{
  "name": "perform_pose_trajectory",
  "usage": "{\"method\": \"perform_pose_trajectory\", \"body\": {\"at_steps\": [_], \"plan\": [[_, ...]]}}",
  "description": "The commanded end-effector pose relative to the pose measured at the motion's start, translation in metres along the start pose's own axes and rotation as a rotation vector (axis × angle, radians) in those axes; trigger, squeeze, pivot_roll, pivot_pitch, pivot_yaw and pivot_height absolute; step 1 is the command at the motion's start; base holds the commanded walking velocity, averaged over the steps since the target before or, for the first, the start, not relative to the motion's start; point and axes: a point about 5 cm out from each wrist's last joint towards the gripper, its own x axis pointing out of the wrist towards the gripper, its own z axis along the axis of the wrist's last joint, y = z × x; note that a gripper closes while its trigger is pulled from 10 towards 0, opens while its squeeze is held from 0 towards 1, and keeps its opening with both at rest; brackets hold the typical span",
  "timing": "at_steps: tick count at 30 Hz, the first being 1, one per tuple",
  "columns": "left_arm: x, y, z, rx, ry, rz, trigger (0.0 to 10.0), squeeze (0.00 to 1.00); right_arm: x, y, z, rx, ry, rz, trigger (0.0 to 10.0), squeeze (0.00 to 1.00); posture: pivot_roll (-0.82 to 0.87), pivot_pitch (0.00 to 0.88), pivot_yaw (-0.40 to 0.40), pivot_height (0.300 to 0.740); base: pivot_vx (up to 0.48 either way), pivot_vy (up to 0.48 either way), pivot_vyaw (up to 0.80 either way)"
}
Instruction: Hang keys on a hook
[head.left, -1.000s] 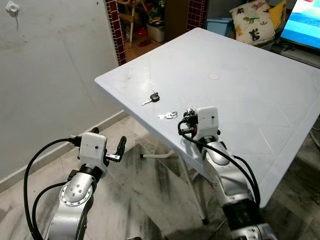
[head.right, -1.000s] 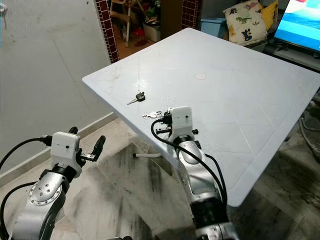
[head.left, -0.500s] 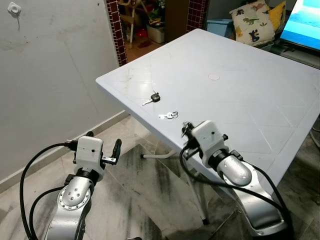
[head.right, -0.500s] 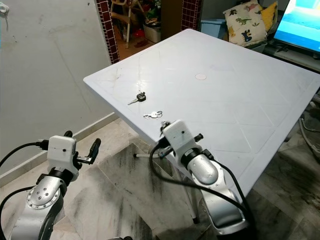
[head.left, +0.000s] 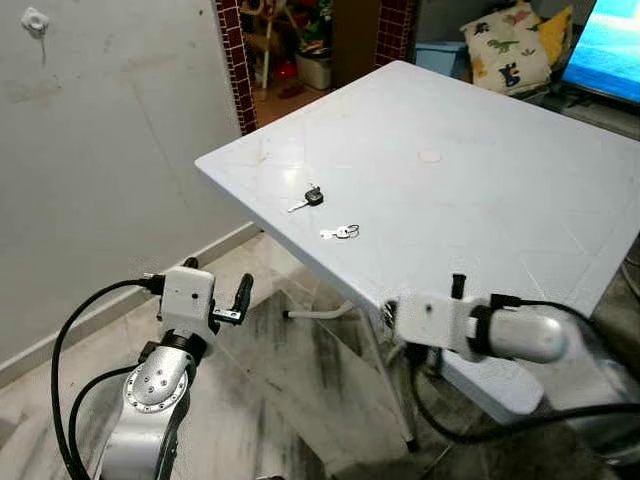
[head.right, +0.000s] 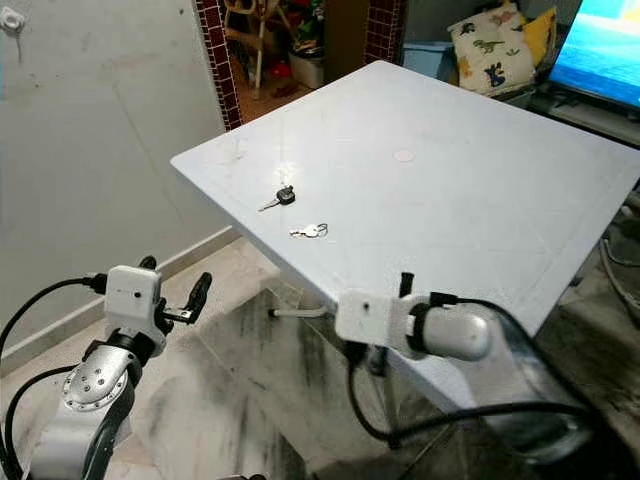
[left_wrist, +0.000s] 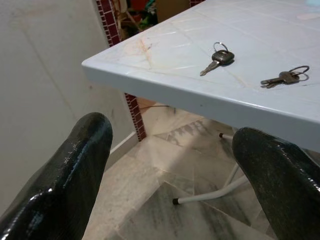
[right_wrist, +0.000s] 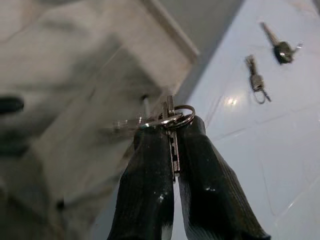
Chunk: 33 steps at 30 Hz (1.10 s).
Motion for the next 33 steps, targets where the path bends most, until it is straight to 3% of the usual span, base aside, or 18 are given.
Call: {"method": "perform_pose_trajectory", "body": {"at_steps": [1, 2, 7, 8, 9, 11, 13, 14, 17, 18, 19, 21, 23, 27, 28, 33], "plan": [[-0.001, 0.0, -0.002, -0.001, 0.009, -0.008, 10.0, 0.0, -0.005, -0.001, 0.008, -0.043, -0.034, 0.042, 10.0, 0.0, -0.03, 0.042, 0.058, 0.74, 0.0, 0.0, 0.0], [-0.001, -0.001, -0.002, -0.005, 0.01, -0.013, 10.0, 0.0, -0.01, 0.001, 0.01, -0.032, -0.053, 0.096, 10.0, 0.0, -0.03, 0.041, 0.057, 0.74, 0.0, 0.0, 0.0], [0.001, -0.004, -0.002, -0.009, 0.008, -0.023, 10.0, 0.0, -0.013, 0.002, 0.018, 0.011, -0.125, 0.141, 10.0, 0.0, -0.04, 0.041, 0.056, 0.74, 0.0, 0.0, 0.0], [0.002, -0.006, -0.002, -0.01, 0.007, -0.029, 10.0, 0.0, -0.009, -0.006, 0.029, 0.045, -0.221, 0.07, 10.0, 0.0, -0.04, 0.04, 0.055, 0.74, 0.0, 0.0, 0.0], [0.002, -0.006, -0.002, -0.01, 0.006, -0.031, 10.0, 0.0, -0.004, -0.021, 0.04, 0.055, -0.301, -0.075, 10.0, 0.0, -0.04, 0.04, 0.054, 0.74, 0.0, 0.0, 0.0], [0.003, -0.006, -0.001, -0.01, 0.004, -0.032, 10.0, 0.0, 0.0, -0.046, 0.052, 0.096, -0.381, -0.31, 10.0, 0.0, -0.03, 0.039, 0.054, 0.74, 0.0, 0.0, 0.0], [0.003, -0.006, -0.001, -0.009, 0.003, -0.031, 10.0, 0.0, 0.001, -0.061, 0.055, 0.1, -0.382, -0.468, 10.0, 0.0, -0.03, 0.038, 0.053, 0.74, 0.0, 0.0, 0.0], [0.003, -0.006, -0.001, -0.009, 0.002, -0.027, 10.0, 0.0, 0.001, -0.073, 0.053, 0.13, -0.361, -0.61, 10.0, 0.0, -0.03, 0.038, 0.052, 0.74, 0.0, 0.0, 0.0], [0.003, -0.005, -0.001, -0.007, 0.0, -0.023, 10.0, 0.0, 0.005, -0.074, 0.046, 0.112, -0.277, -0.667, 10.0, 0.0, -0.03, 0.037, 0.051, 0.74, 0.0, 0.0, 0.0], [0.003, -0.005, -0.001, -0.007, 0.0, -0.022, 10.0, 0.0, 0.007, -0.072, 0.043, 0.063, -0.23, -0.666, 10.0, 0.0, -0.03, 0.038, 0.051, 0.74, 0.0, 0.0, 0.0], [0.003, -0.005, -0.001, -0.007, 0.0, -0.022, 10.0, 0.0, 0.019, -0.053, 0.032, 0.023, -0.147, -0.48, 10.0, 0.0, -0.03, 0.039, 0.053, 0.74, 0.0, 0.0, 0.0], [0.003, -0.006, -0.001, -0.006, 0.001, -0.024, 10.0, 0.0, 0.027, -0.032, 0.023, 0.032, -0.116, -0.288, 10.0, 0.0, -0.03, 0.039, 0.054, 0.74, 0.0, 0.0, 0.0], [0.003, -0.006, -0.001, -0.006, 0.001, -0.027, 10.0, 0.0, 0.027, -0.024, 0.022, -0.017, -0.115, -0.228, 10.0, 0.0, -0.03, 0.04, 0.057, 0.74, 0.0, 0.0, 0.0], [0.004, -0.006, -0.001, -0.006, 0.001, -0.033, 10.0, 0.0, 0.025, -0.022, 0.02, 0.019, -0.115, -0.187, 10.0, 0.0, -0.03, 0.04, 0.059, 0.74, 0.0, 0.0, 0.0], [0.004, -0.007, -0.001, -0.006, 0.002, -0.035, 10.0, 0.0, 0.023, -0.017, 0.019, -0.017, -0.105, -0.141, 10.0, 0.0, -0.03, 0.039, 0.059, 0.74, 0.0, 0.0, 0.0], [0.005, -0.007, -0.001, -0.005, 0.001, -0.04, 10.0, 0.0, 0.02, -0.008, 0.017, 0.066, -0.12, -0.021, 10.0, 0.0, -0.03, 0.04, 0.059, 0.74, 0.0, 0.0, 0.0]]}}
